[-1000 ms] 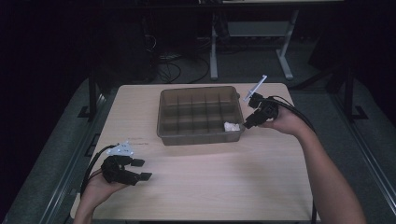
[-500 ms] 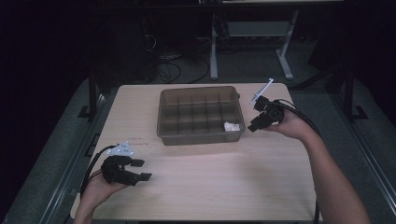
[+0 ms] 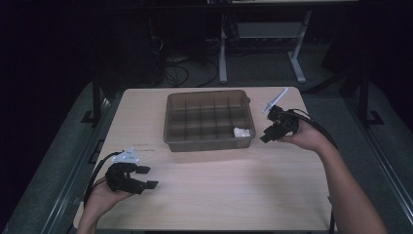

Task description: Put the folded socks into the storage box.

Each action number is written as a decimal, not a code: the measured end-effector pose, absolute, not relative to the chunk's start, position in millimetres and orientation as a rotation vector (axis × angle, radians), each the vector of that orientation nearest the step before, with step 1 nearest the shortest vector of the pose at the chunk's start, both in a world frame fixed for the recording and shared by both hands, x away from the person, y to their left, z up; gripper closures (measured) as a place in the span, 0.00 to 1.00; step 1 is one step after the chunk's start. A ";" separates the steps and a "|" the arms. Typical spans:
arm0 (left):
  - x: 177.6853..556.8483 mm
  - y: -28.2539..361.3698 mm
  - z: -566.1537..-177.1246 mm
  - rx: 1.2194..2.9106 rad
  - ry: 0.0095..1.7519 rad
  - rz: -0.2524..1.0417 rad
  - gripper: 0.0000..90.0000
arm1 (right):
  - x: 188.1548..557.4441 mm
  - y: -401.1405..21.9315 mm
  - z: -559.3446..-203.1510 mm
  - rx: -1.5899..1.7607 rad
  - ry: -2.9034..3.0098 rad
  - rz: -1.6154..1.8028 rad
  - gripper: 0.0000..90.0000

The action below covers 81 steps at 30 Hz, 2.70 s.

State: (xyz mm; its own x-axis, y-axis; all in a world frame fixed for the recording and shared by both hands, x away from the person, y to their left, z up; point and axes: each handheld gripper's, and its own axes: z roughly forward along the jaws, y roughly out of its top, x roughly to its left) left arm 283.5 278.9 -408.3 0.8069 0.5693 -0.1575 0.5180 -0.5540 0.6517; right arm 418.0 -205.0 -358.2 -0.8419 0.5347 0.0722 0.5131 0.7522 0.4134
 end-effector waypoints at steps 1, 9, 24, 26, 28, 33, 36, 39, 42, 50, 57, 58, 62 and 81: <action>283.5 279.1 -408.3 2.273 0.797 0.093 0.36 | 417.6 -205.8 -359.4 0.867 2.894 0.663 0.66; 283.1 278.0 -408.8 2.276 0.794 0.094 0.36 | 410.8 -209.4 -365.4 0.877 2.898 0.684 0.65; 283.3 277.9 -409.6 2.280 0.798 0.094 0.36 | 400.9 -216.7 -376.1 0.901 2.894 0.725 0.62; 283.2 277.8 -409.8 2.280 0.798 0.094 0.36 | 399.3 -217.7 -377.1 0.907 2.892 0.732 0.62; 283.2 277.6 -410.0 2.280 0.799 0.094 0.36 | 397.5 -218.7 -379.1 0.912 2.892 0.738 0.62; 283.3 276.8 -410.5 2.285 0.798 0.093 0.36 | 393.8 -219.9 -383.8 0.917 2.901 0.738 0.61; 283.0 276.7 -410.5 2.284 0.802 0.092 0.36 | 391.6 -221.4 -386.0 0.919 2.900 0.747 0.61; 283.0 276.7 -410.6 2.284 0.803 0.090 0.36 | 389.0 -222.9 -388.1 0.922 2.900 0.748 0.61; 283.2 277.0 -410.8 2.286 0.802 0.090 0.36 | 387.0 -224.5 -389.8 0.932 2.898 0.749 0.60; 283.0 277.6 -411.0 2.284 0.805 0.094 0.36 | 381.1 -225.8 -394.0 0.938 2.896 0.772 0.60; 283.2 278.0 -411.7 2.282 0.809 0.094 0.36 | 376.7 -227.7 -400.0 0.945 2.899 0.781 0.59; 283.0 278.0 -411.7 2.282 0.810 0.094 0.36 | 375.9 -228.1 -400.3 0.950 2.898 0.783 0.59; 283.0 278.2 -411.7 2.282 0.811 0.095 0.36 | 373.5 -230.2 -402.3 0.950 2.895 0.794 0.58; 282.5 277.2 -412.2 2.285 0.810 0.089 0.35 | 360.3 -241.6 -411.3 0.978 2.882 0.821 0.57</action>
